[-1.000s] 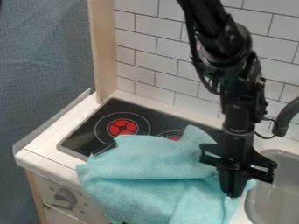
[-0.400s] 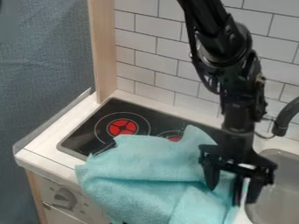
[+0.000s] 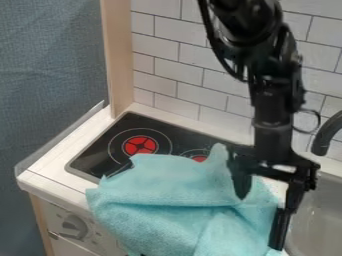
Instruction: Unfold the cloth from top left to bottom right
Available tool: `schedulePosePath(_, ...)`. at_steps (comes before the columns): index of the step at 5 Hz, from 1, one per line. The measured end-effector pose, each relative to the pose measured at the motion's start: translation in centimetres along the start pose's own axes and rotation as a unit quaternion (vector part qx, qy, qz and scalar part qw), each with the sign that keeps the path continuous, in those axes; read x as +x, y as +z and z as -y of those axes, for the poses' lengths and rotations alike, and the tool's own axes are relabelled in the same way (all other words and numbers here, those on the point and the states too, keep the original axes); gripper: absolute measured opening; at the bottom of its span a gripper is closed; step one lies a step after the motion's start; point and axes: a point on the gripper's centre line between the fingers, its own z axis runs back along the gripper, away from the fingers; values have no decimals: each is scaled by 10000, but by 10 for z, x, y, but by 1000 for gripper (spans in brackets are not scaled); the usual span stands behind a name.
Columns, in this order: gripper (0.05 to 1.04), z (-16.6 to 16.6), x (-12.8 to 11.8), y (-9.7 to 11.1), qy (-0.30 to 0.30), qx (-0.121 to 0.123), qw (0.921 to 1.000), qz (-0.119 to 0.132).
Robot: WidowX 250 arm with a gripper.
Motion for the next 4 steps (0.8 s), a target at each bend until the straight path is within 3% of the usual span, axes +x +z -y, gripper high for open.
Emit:
schedulePosePath(2, 999, -21, -4, 63, 63, -69, 9983, 579)
schedulePosePath(4, 999, -21, -4, 63, 46, -69, 9982, 594)
